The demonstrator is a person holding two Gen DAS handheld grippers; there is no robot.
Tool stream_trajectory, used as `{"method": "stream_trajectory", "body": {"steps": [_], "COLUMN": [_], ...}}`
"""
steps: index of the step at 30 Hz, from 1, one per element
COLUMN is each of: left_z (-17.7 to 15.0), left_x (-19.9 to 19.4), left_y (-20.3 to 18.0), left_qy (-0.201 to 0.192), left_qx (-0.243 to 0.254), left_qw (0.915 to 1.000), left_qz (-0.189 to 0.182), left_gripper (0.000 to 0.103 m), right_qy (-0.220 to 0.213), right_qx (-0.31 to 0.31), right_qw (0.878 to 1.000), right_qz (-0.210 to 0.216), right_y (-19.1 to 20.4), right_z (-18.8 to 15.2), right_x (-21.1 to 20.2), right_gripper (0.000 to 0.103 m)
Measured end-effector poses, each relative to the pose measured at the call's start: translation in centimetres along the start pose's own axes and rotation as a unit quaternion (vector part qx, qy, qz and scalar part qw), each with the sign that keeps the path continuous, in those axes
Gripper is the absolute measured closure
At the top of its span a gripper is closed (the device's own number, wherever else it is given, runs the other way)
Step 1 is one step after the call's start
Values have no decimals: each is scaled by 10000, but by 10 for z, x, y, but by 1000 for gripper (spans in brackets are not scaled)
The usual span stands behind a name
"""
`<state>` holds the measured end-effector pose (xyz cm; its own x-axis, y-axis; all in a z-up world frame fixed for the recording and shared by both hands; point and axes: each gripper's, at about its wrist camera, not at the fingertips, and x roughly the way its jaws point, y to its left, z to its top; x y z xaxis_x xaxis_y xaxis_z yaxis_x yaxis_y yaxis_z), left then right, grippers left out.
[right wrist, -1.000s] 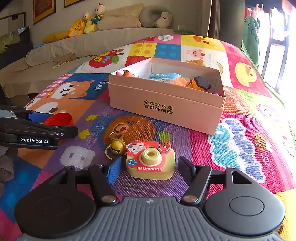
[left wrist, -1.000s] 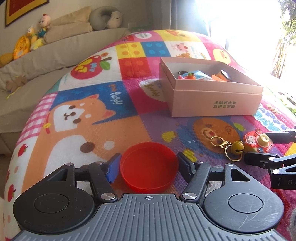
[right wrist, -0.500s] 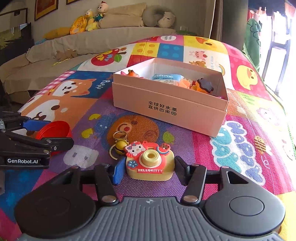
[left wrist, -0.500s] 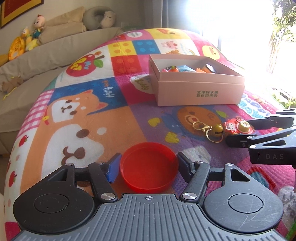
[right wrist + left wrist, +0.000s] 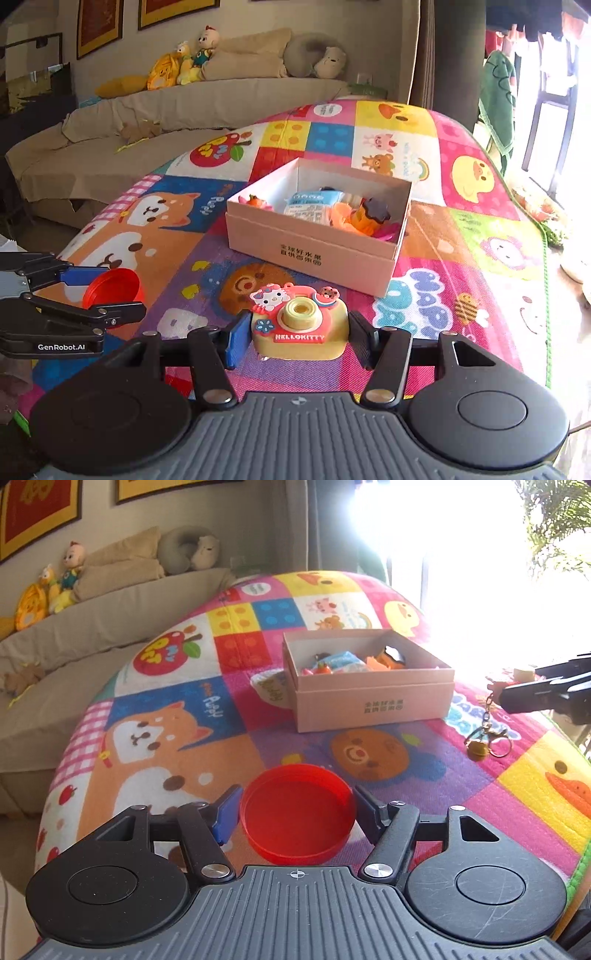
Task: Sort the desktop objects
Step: 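Carry the keychain into the pink box with right tool while left carries the lid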
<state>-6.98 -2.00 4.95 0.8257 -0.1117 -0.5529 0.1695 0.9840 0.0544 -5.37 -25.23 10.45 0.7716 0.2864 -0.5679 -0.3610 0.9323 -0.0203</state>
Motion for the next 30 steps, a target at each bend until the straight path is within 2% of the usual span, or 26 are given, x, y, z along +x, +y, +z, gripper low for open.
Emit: {"method": "stream_trajectory", "body": {"steps": [7,11,14,18,21,23,25,27,30], "left_z": [44,69,95,146,174,174,159,136,100], "left_x": [-4,5,28,71,107,114,110,105,97], "left_y": [1,1,-6,-23,-26,-15,-3,5,14], "left_qy": [-527,-740,-849,-1292,-1285,-1184,-1138,-967,-608], "left_qx": [96,161,358,506,388,110,-42,-139,-313], "left_qw": [9985,9970,9957,9902,9909,9929,9934,9952,9973], "left_qz": [110,181,82,-143,-73,-95,-111,-85,-256], "left_gripper": [34,33,34,33,33,29,13,10,9], "right_qy": [-1079,-1455,-1561,-1406,-1231,-1162,-1164,-1158,-1015], "right_qx": [-111,-5,-18,33,112,205,281,376,589], "right_qw": [9940,9892,9877,9901,9922,9928,9925,9921,9928], "right_qz": [-121,-146,-104,-38,-147,-218,-255,-291,-225], "right_y": [-16,-27,-34,-46,-54,-60,-66,-72,-78], "right_z": [47,63,67,69,71,72,72,75,86], "right_x": [-51,-64,-66,-50,-32,-22,-15,-4,24], "right_gripper": [47,47,47,47,47,47,47,47,47]}}
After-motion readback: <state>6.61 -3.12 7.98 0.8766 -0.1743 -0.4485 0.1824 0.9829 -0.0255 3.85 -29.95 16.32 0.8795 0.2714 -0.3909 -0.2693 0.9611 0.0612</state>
